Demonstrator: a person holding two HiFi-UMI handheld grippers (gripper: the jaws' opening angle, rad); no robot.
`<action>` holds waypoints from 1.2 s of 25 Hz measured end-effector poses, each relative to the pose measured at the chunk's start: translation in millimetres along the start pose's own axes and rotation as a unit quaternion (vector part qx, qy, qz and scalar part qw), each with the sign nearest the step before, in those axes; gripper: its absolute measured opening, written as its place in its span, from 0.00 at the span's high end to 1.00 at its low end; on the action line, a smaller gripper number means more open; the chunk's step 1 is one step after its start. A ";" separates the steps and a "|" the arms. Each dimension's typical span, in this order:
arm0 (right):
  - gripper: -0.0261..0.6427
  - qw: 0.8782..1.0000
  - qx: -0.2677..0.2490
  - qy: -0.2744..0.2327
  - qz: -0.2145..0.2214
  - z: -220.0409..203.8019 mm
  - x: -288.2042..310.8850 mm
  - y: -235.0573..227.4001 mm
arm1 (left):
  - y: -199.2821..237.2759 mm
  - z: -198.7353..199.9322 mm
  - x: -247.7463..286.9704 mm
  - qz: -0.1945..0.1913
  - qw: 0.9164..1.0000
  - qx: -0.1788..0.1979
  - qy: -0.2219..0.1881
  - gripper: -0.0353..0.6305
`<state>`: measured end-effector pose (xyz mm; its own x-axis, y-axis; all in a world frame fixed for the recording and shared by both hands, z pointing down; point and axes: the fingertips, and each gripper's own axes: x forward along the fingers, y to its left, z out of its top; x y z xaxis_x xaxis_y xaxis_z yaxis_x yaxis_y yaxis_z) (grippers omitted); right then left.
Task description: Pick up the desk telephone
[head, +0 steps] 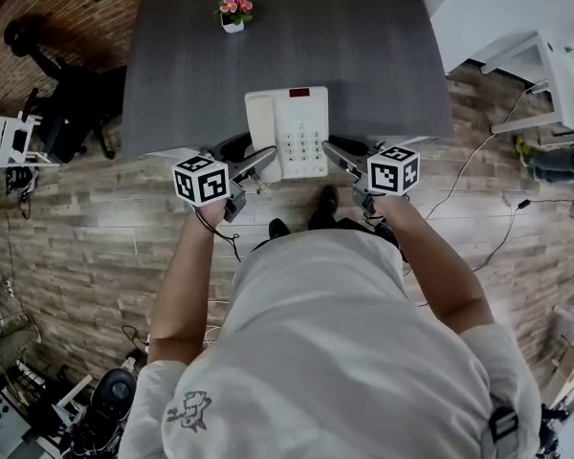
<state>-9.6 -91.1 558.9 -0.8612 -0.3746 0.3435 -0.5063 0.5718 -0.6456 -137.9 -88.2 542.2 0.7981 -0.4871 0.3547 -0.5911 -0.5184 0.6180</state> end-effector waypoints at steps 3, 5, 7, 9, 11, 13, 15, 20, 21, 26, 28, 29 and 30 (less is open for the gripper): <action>0.86 1.000 -0.007 -0.005 -0.003 -20.4 11.7 40.3 | -2.2 -15.0 -43.6 -0.006 1.000 0.004 -0.006 0.45; 0.86 1.000 -0.011 -0.007 -0.006 -36.3 20.7 68.8 | -3.5 -26.2 -75.4 -0.010 1.000 0.004 -0.012 0.45; 0.86 1.000 -0.012 -0.009 -0.009 -44.1 25.7 82.8 | -3.7 -31.5 -91.4 -0.012 1.000 0.005 -0.016 0.45; 0.86 1.000 -0.012 -0.012 -0.012 -48.6 27.6 91.5 | -4.5 -35.3 -100.5 -0.014 1.000 0.006 -0.017 0.45; 0.86 1.000 -0.012 -0.014 -0.013 -54.2 28.7 100.6 | -5.9 -39.9 -109.5 -0.017 1.000 0.007 -0.017 0.45; 0.86 1.000 -0.012 -0.014 -0.013 -61.2 30.3 109.7 | -7.4 -44.1 -119.1 -0.019 1.000 0.009 -0.018 0.45; 0.86 1.000 -0.011 -0.013 -0.014 -69.5 32.0 119.4 | -9.3 -48.9 -129.3 -0.021 1.000 0.011 -0.019 0.45; 0.86 1.000 -0.010 -0.016 -0.016 -87.9 42.5 147.8 | -9.1 -59.0 -161.2 -0.025 0.999 0.013 -0.022 0.46; 0.86 1.000 -0.011 -0.016 -0.017 -89.2 44.5 151.4 | -8.7 -59.2 -165.4 -0.025 0.999 0.013 -0.022 0.46; 0.86 1.000 -0.010 -0.017 -0.018 -89.7 45.3 156.8 | -10.2 -58.2 -170.6 -0.024 0.999 0.012 -0.023 0.46; 0.86 1.000 -0.012 -0.016 -0.018 -90.1 44.8 156.9 | -10.6 -59.0 -170.8 -0.023 0.999 0.012 -0.023 0.46; 0.86 1.000 -0.013 -0.016 -0.018 -89.8 45.0 156.9 | -10.2 -59.0 -171.0 -0.023 0.999 0.012 -0.023 0.46; 0.86 1.000 -0.013 -0.016 -0.018 -89.1 45.5 157.0 | -9.7 -58.9 -171.1 -0.023 0.999 0.010 -0.024 0.46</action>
<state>-132.3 46.7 533.9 -0.8411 -0.4175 0.3439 -0.5377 0.5770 -0.6147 -261.9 41.5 516.8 0.8180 -0.4953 0.2925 -0.5569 -0.5551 0.6178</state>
